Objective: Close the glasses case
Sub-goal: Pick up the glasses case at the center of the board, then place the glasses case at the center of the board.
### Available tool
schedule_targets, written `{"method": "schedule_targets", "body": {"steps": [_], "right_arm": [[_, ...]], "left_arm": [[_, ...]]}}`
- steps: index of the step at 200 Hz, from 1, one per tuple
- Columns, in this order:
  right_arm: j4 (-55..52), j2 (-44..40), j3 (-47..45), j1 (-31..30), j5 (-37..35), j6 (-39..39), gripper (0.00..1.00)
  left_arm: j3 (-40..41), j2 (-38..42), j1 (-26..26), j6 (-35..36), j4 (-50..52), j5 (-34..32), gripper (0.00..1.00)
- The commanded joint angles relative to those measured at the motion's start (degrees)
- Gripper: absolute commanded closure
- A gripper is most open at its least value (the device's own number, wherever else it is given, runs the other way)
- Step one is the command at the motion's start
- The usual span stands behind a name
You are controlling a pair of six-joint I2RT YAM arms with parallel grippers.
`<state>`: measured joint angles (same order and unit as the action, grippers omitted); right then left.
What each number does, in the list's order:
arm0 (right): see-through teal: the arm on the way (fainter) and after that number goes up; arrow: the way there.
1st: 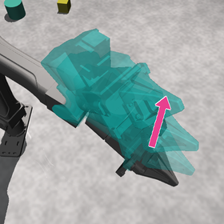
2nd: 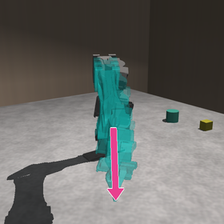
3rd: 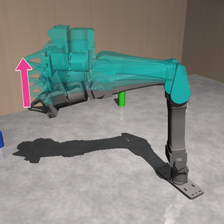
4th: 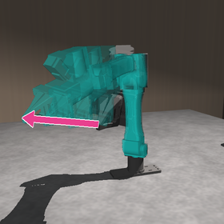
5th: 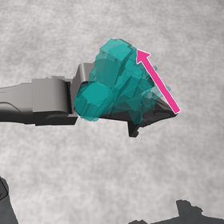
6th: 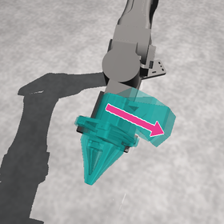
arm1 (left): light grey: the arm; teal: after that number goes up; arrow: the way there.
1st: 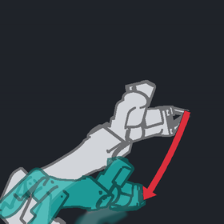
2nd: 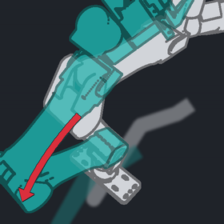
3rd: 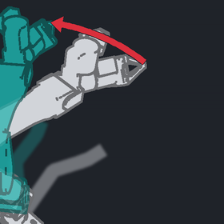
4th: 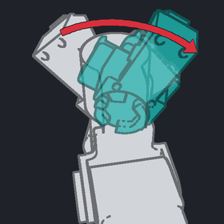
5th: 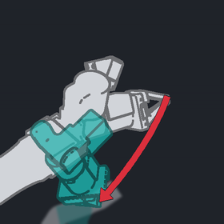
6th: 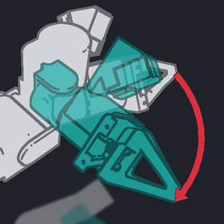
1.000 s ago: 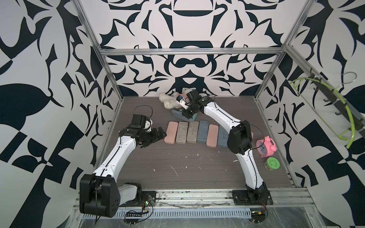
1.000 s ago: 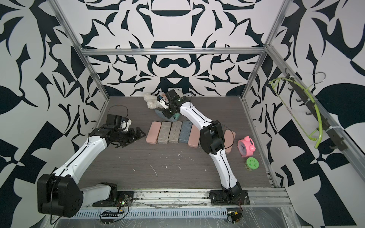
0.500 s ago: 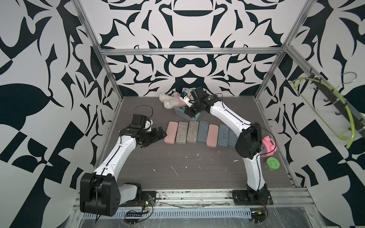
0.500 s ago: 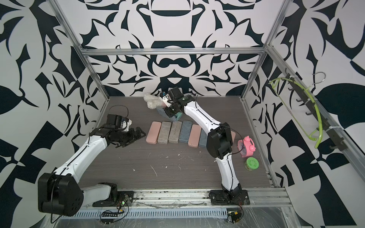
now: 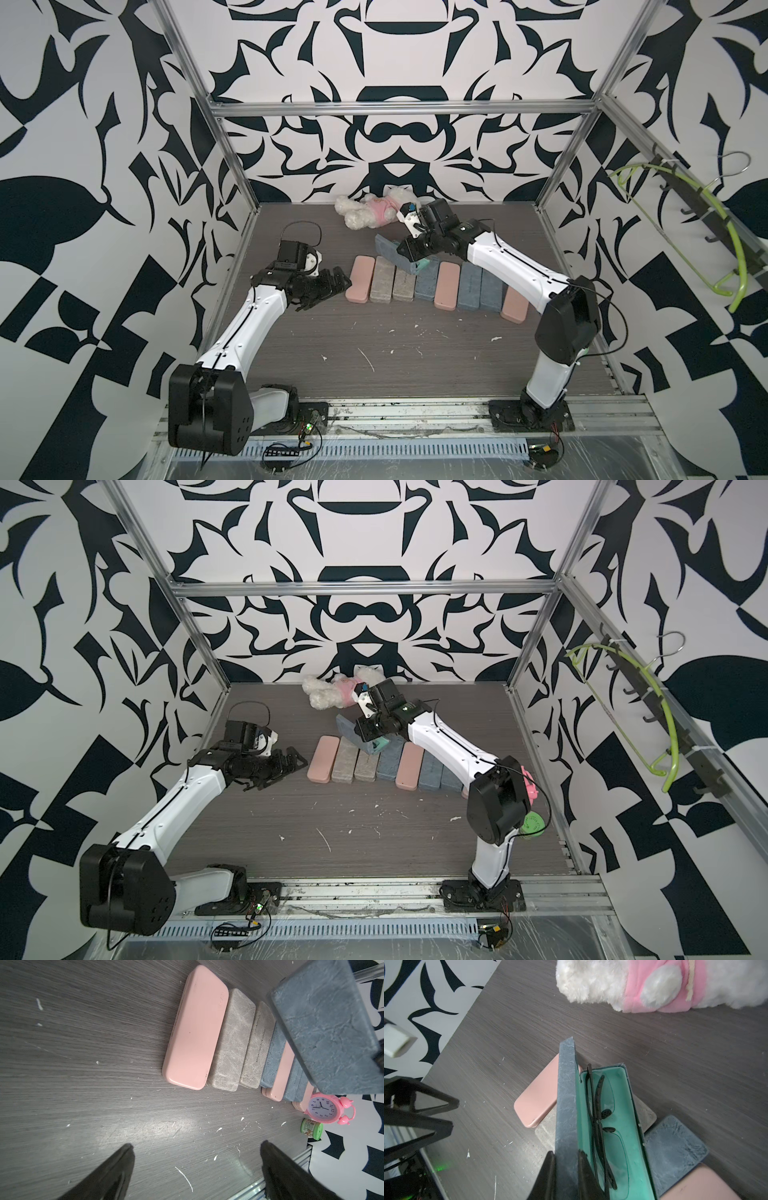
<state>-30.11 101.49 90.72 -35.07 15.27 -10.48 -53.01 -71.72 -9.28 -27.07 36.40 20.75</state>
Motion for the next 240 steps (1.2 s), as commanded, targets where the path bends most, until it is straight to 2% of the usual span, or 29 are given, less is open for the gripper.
{"method": "schedule_targets", "body": {"steps": [1, 22, 79, 95, 161, 204, 215, 227, 240], "right_arm": [[6.8, -6.4, -2.7, -2.2, -0.1, -3.8, 0.96], [8.6, -10.2, -7.5, -4.2, -1.1, -7.1, 0.96], [12.5, -18.3, -17.9, -13.1, -11.0, -14.3, 0.96], [14.6, -19.5, -20.4, -14.1, -11.0, -15.7, 0.94], [8.6, -15.7, -18.2, -14.1, -10.1, -16.5, 0.9], [-1.1, -17.0, -18.3, -14.1, -7.3, -16.6, 0.81], [-1.4, -18.9, -20.1, -14.4, -4.1, -17.1, 0.79], [-0.6, -21.0, -22.3, -16.0, -0.3, -17.1, 0.7], [-2.6, -21.9, -22.6, -19.4, -0.2, -16.7, 0.63]], "left_arm": [[0.2, 0.4, 0.3, -0.3, -0.4, 1.2, 0.0], [0.4, 0.8, 0.3, -0.5, -0.4, 1.2, 0.0], [1.9, 1.9, 0.3, -1.7, -1.6, 1.7, 0.0], [2.4, 2.2, 0.3, -2.0, -2.1, 1.9, 0.0], [4.5, 2.3, 0.2, -4.7, -3.9, 5.2, 0.0], [7.2, 7.0, 0.1, -5.3, -1.6, 7.2, 0.0], [8.0, 8.5, -0.1, -5.1, -0.4, 7.2, 0.01], [9.0, 10.3, -0.3, -4.9, 1.2, 6.9, 0.01], [10.5, 12.2, -0.7, -4.9, 2.4, 6.3, 0.01]]}}
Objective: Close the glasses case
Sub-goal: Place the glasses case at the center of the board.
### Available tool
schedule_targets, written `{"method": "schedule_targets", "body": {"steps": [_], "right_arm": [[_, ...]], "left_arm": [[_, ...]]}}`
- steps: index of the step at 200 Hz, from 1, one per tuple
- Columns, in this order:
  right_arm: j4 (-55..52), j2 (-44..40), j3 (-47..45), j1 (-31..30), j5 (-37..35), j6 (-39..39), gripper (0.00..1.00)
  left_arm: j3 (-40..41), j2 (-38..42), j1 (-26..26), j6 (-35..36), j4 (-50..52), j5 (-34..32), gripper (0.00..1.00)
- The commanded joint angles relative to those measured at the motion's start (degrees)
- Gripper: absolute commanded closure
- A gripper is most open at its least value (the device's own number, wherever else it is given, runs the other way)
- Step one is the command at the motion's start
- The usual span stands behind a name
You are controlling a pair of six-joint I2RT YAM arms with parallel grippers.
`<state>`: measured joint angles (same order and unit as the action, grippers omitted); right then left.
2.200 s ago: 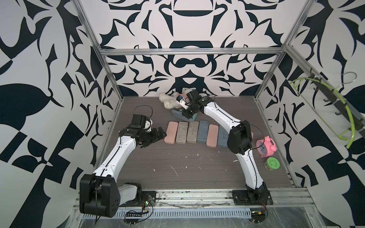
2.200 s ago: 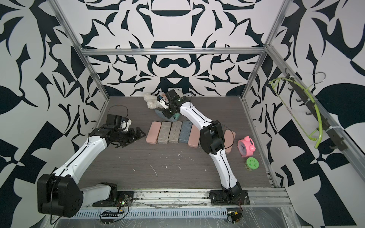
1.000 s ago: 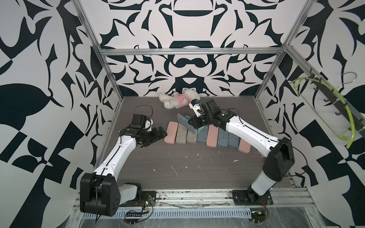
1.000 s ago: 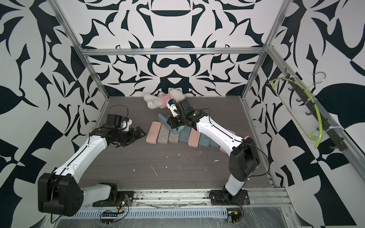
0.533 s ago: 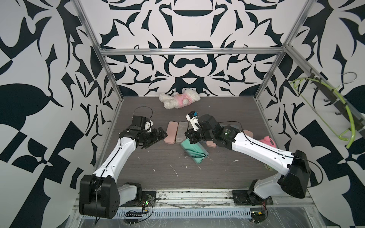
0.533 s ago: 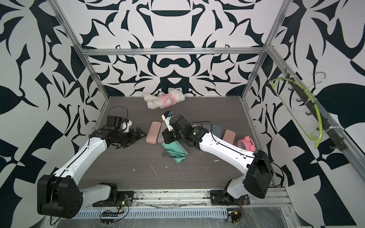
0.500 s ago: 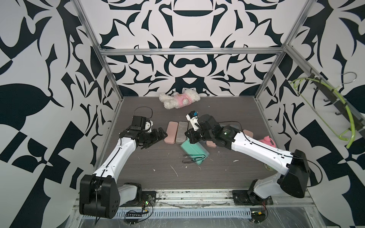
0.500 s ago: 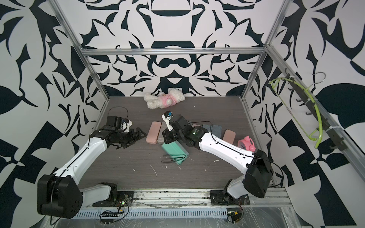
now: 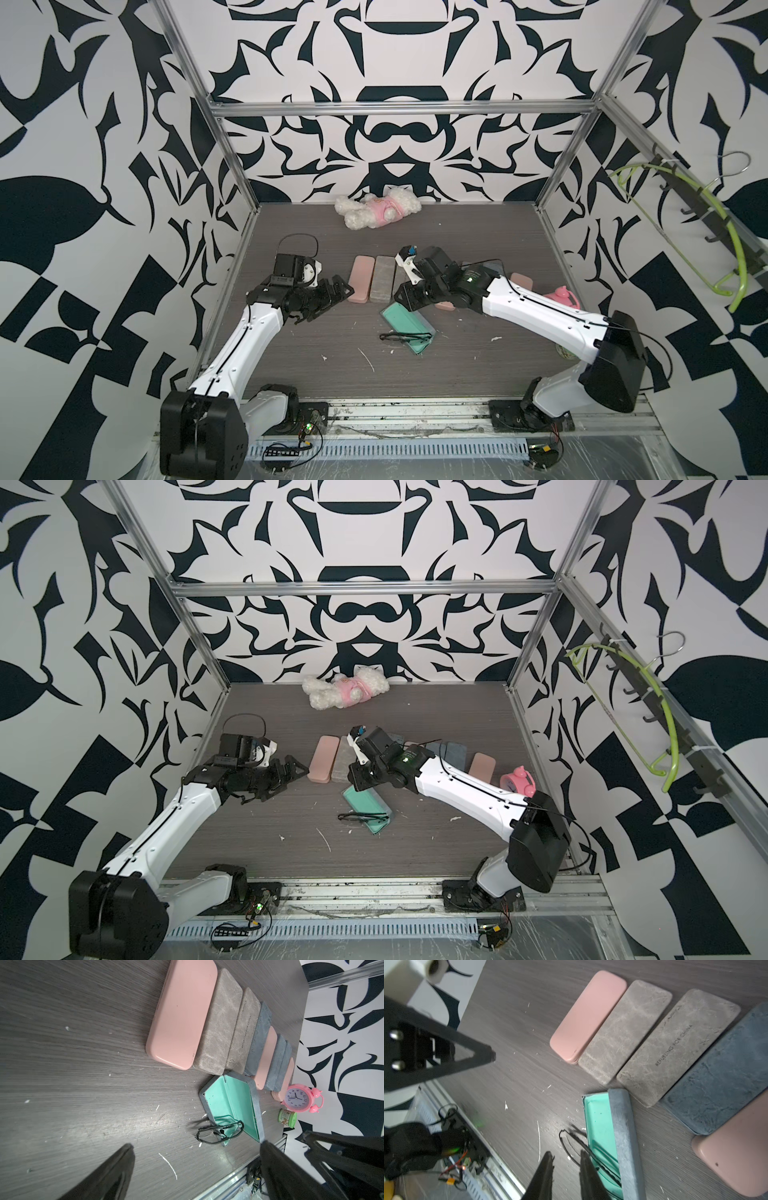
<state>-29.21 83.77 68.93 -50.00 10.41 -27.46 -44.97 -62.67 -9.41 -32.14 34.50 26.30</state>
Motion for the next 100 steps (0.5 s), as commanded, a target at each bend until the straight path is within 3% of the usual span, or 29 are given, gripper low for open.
{"method": "schedule_targets", "body": {"steps": [1, 51, 100], "right_arm": [[-3.7, -4.2, -0.8, -4.8, 4.5, 0.3, 0.63], [-13.4, 2.3, 2.2, -18.8, -7.1, -0.4, 0.58], [-19.2, 11.5, 7.2, -21.7, -18.0, 4.3, 0.53]], "left_arm": [[2.6, 3.4, -0.6, 0.1, 4.4, 0.6, 0.01], [5.4, 8.4, -7.1, -4.6, 5.8, -4.1, 0.01], [7.0, 9.7, -7.2, -6.5, 5.1, -5.9, 0.01]]}}
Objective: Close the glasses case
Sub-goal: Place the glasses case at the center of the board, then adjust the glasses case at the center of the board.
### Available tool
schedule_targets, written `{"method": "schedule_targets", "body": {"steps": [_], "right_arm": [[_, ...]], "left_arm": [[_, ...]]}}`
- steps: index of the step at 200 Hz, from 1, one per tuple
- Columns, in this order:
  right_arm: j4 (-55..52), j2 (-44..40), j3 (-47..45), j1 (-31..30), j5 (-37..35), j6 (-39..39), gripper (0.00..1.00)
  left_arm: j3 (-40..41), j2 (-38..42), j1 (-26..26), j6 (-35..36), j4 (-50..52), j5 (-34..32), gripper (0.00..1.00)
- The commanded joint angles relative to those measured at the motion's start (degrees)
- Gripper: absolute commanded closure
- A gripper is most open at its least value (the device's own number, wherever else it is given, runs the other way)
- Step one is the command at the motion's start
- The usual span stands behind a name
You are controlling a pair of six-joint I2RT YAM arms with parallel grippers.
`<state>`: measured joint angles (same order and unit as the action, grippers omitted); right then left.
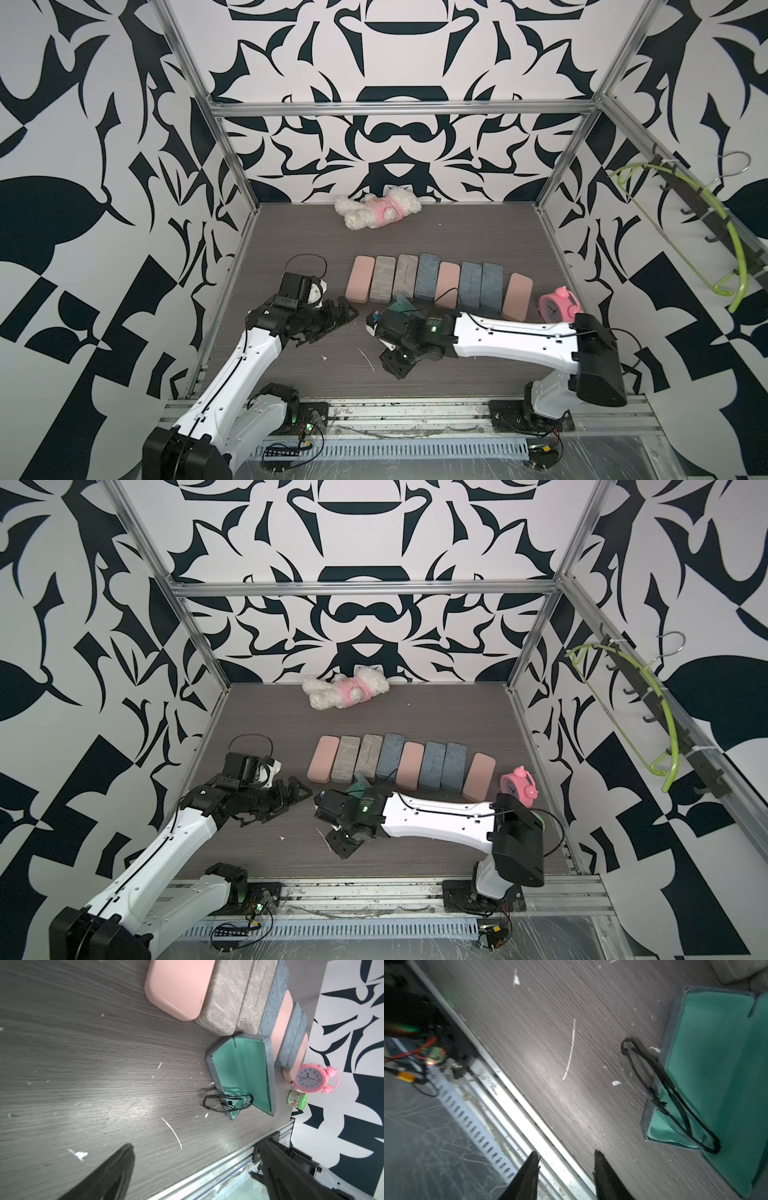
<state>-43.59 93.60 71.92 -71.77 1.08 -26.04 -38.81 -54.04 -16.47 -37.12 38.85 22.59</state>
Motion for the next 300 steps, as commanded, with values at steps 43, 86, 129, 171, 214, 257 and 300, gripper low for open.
{"method": "schedule_targets", "body": {"steps": [43, 86, 129, 171, 214, 257, 300], "right_arm": [[-5.4, 5.7, 6.3, 0.0, -14.9, 7.7, 0.5], [-3.7, 9.0, 6.7, 2.2, -13.5, 13.1, 0.49], [-2.2, 11.6, 7.7, 5.4, -9.9, 16.3, 0.49], [-1.9, 14.6, 9.2, 7.1, -8.2, 17.8, 0.54], [-1.8, 15.5, 9.6, 7.9, -8.6, 18.1, 0.74], [-2.1, 16.4, 9.6, 8.0, -9.7, 17.8, 0.83], [-2.0, 13.8, 10.1, 8.0, -11.2, 17.3, 0.88]], "left_arm": [[0.5, 1.5, -0.1, -2.6, 0.1, -4.8, 0.0], [-0.8, -0.1, 0.0, -1.7, -0.7, -4.9, 0.01], [-1.9, 0.0, 0.9, 0.3, 0.1, -5.1, 0.0], [-1.9, 0.2, 1.9, 1.4, 0.8, -4.7, 0.0], [-2.4, 0.4, 2.6, 2.3, 1.3, -4.5, 0.01], [-2.5, 0.2, 2.8, 3.0, 1.4, -4.3, 0.01], [-3.2, 0.4, 3.2, 3.6, 1.9, -4.5, 0.01]]}}
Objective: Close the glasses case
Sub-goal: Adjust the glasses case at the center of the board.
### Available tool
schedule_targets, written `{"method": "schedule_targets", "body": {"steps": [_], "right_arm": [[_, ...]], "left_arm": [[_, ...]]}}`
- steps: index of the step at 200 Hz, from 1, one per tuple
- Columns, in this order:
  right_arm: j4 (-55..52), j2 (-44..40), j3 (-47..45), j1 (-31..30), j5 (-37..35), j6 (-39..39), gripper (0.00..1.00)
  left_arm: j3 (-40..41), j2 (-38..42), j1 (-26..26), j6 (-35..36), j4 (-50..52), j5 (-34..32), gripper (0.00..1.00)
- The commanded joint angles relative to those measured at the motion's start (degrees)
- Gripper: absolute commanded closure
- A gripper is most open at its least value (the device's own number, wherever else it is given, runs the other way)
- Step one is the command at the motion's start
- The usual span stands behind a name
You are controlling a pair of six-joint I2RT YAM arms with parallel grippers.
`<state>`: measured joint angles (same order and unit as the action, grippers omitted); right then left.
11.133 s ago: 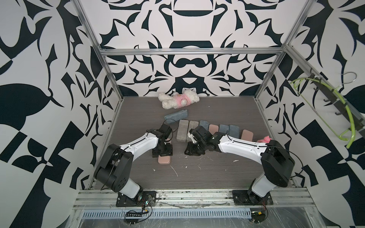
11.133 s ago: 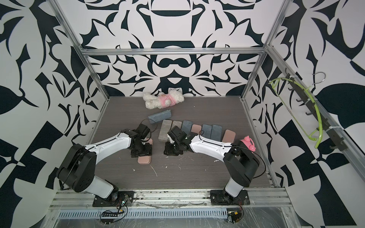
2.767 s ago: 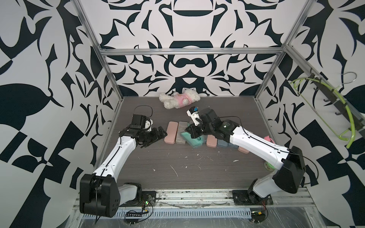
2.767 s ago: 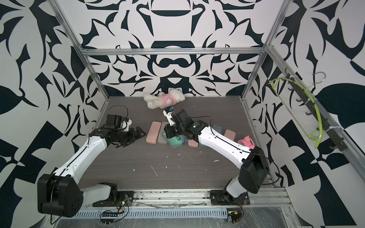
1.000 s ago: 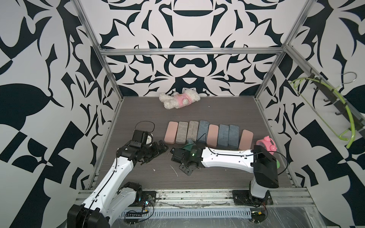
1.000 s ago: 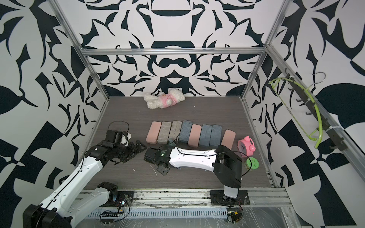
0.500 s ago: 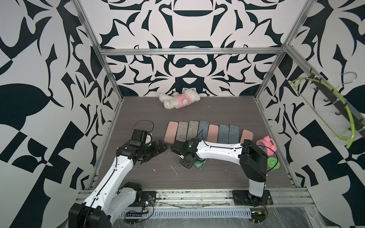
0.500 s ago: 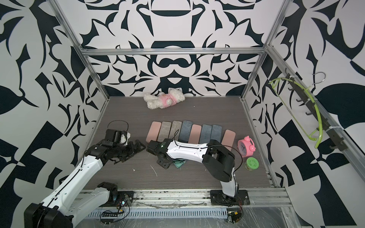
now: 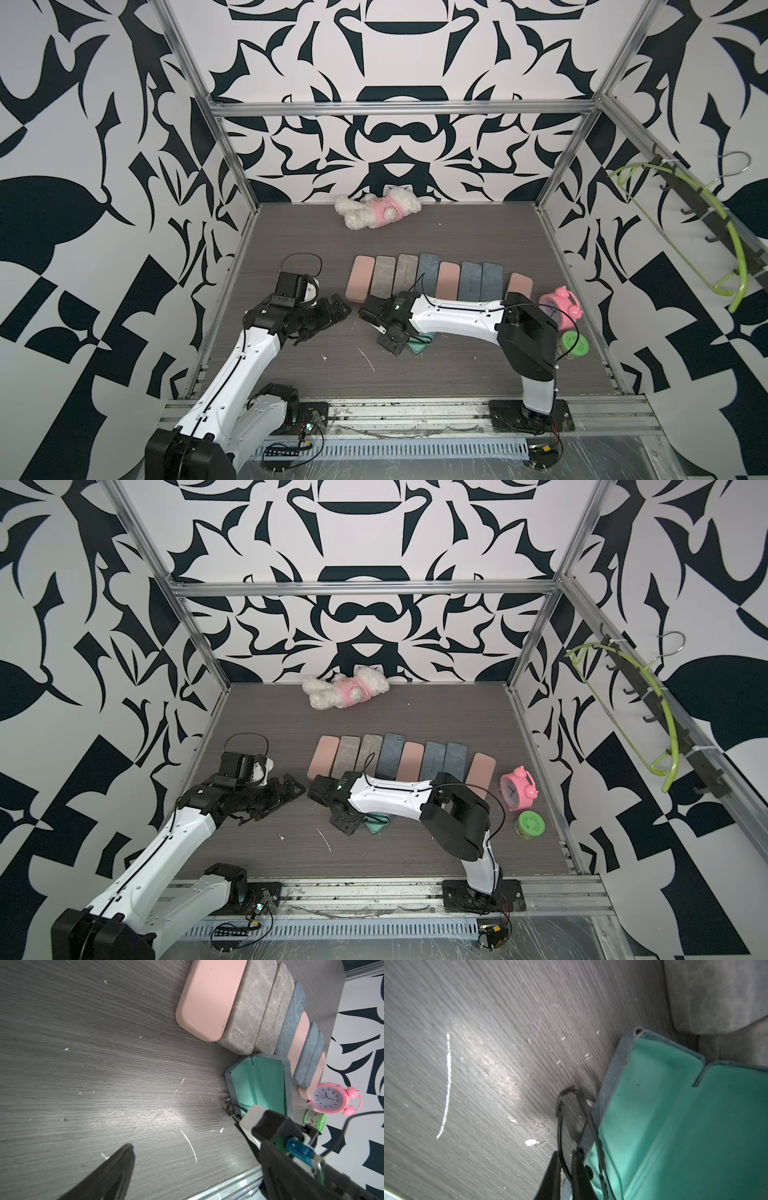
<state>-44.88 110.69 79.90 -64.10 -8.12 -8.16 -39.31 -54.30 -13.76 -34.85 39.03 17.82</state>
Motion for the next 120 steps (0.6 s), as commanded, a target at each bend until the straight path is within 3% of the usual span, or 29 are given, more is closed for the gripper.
{"method": "schedule_targets", "body": {"steps": [1, 120], "right_arm": [[-0.7, -3.4, 2.2, 0.3, -2.0, -0.6, 0.88], [-1.1, -4.9, 2.5, 3.9, -3.3, -3.7, 0.91]], "left_arm": [[-2.7, 0.7, 0.5, 1.3, 1.8, 0.3, 0.01], [-4.1, -0.7, 0.7, 2.0, 1.8, 0.9, 0.01]]}}
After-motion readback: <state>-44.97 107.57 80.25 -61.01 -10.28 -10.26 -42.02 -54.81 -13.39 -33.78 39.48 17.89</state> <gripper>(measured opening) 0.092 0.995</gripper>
